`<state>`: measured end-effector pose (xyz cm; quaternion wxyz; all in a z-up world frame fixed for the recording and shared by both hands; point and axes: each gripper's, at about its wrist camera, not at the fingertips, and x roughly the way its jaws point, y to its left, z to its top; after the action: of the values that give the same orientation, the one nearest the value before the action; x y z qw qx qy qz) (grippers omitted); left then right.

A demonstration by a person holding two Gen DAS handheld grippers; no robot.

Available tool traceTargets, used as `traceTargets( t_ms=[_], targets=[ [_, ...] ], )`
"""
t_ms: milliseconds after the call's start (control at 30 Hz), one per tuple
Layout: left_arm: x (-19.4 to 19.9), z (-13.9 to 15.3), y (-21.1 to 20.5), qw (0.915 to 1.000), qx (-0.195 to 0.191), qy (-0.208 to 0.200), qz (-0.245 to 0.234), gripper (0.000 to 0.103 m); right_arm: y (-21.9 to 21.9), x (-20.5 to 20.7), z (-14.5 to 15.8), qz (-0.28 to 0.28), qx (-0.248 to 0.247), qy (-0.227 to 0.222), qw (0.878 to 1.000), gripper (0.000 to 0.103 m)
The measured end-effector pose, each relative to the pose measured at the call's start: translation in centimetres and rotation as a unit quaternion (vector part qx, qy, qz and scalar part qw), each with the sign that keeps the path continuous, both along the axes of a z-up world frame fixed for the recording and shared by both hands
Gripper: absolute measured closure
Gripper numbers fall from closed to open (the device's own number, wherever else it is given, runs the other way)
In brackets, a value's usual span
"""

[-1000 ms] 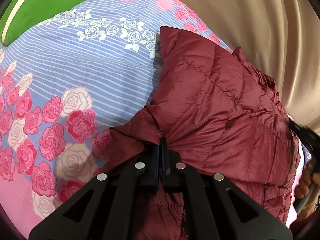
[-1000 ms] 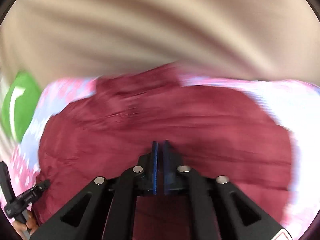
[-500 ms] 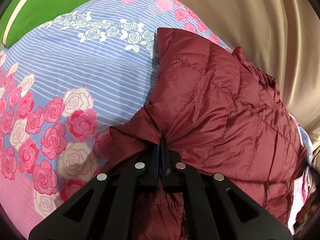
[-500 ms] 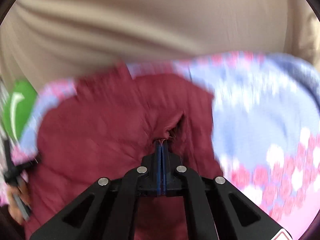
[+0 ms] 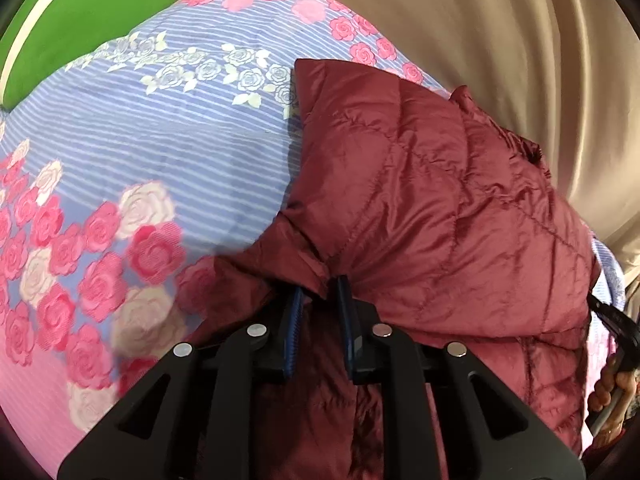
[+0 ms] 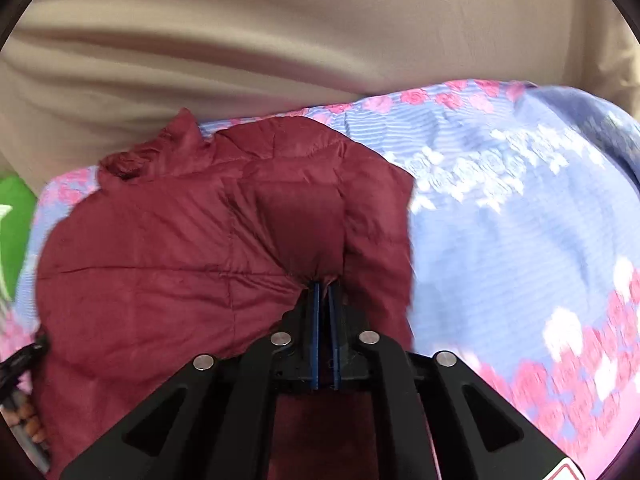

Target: Fold large clothes

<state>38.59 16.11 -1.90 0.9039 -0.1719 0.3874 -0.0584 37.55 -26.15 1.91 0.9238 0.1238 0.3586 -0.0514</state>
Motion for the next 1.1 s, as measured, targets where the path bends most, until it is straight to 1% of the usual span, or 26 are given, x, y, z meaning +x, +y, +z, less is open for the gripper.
traceTargets(
  t_ms=[33,67,100,133,167,200,267,333,367,400,433,533,567,633,667,700,733,767,800,867,967,1067,1100],
  targets=[
    [-0.9,0.2,0.6,1.0000,-0.008,0.003,-0.002,0.078,-0.6,-2.6,0.7,0.004,0.001,-0.003,1.000,0.086],
    [-1.7,0.4,1.1,0.9999,-0.015,0.005,-0.005,0.069,-0.8,-5.2,1.2,0.009,-0.004,-0.005,1.000,0.068],
    [-2.8,0.7,1.6,0.9997,-0.023,0.007,-0.010,0.058,-0.9,-6.8,1.4,0.010,-0.010,-0.007,1.000,0.047],
    [-4.3,1.1,2.3,0.9995,-0.028,0.010,-0.013,0.053,-1.1,-9.9,1.4,0.014,-0.017,-0.011,1.000,0.040],
    [-5.7,1.4,2.8,0.9995,-0.026,0.013,-0.015,0.040,-1.2,-12.4,1.2,0.021,-0.022,-0.009,0.999,0.036],
    [-7.1,1.6,3.4,0.9996,-0.018,0.018,-0.015,0.026,-1.4,-15.4,0.5,0.031,-0.025,0.005,0.999,0.036],
    [-10.3,1.3,4.6,0.9992,0.005,0.038,-0.011,0.019,-1.5,-19.2,-0.8,0.045,-0.021,0.035,0.998,0.034],
    [-12.9,0.1,5.4,0.9970,0.014,0.074,-0.020,0.019,-1.2,-23.3,-2.6,0.052,-0.015,0.068,0.996,0.034],
    [-13.8,-0.1,5.5,0.9969,0.015,0.072,-0.027,0.019,-1.0,-24.6,-3.1,0.051,-0.012,0.079,0.995,0.034],
    [-15.2,0.1,5.5,0.9970,0.029,0.063,-0.032,0.019,-0.9,-25.5,-3.5,0.049,-0.009,0.085,0.995,0.034],
    [-16.3,0.0,5.2,0.9951,0.054,0.074,-0.036,0.019,-0.6,-26.7,-4.0,0.049,0.001,0.090,0.995,0.034],
    [-18.9,0.0,4.3,0.9925,0.055,0.085,-0.069,0.019,0.3,-28.7,-5.3,0.054,0.036,0.095,0.993,0.034],
    [-19.6,-0.1,4.0,0.9916,0.052,0.089,-0.078,0.019,0.7,-29.3,-5.4,0.051,0.033,0.089,0.994,0.033],
    [-21.0,-0.1,3.2,0.9895,0.053,0.094,-0.096,0.024,1.2,-30.2,-5.5,0.046,0.028,0.080,0.995,0.034],
    [-21.5,-0.1,2.7,0.9885,0.058,0.095,-0.102,0.036,1.3,-30.6,-5.4,0.042,0.030,0.075,0.996,0.047],
    [-22.2,0.0,2.2,0.9868,0.077,0.095,-0.107,0.050,1.4,-30.7,-5.5,0.042,0.035,0.074,0.996,0.072],
    [-22.4,0.0,1.9,0.9858,0.080,0.094,-0.114,0.059,1.3,-30.9,-5.4,0.045,0.054,0.073,0.995,0.080],
    [-23.1,0.1,2.0,0.9849,0.069,0.098,-0.125,0.080,1.2,-31.3,-5.2,0.046,0.069,0.070,0.994,0.091],
    [-23.6,0.2,2.1,0.9841,0.056,0.104,-0.132,0.095,1.1,-31.9,-4.9,0.046,0.077,0.068,0.994,0.095],
    [-25.0,0.9,2.1,0.9818,0.064,0.109,-0.142,0.098,1.4,-33.2,-4.3,0.052,0.071,0.068,0.994,0.097],
    [-27.3,1.7,2.6,0.9790,0.061,0.121,-0.153,0.099,1.9,-36.0,-3.6,0.065,0.058,0.083,0.993,0.098],
    [-30.8,2.3,3.6,0.9776,0.048,0.129,-0.159,0.099,2.5,-39.5,-3.7,0.081,0.039,0.118,0.989,0.098],
    [-31.8,2.5,3.9,0.9771,0.043,0.132,-0.161,0.098,2.9,-40.8,-3.9,0.091,0.030,0.137,0.986,0.098]
  ],
)
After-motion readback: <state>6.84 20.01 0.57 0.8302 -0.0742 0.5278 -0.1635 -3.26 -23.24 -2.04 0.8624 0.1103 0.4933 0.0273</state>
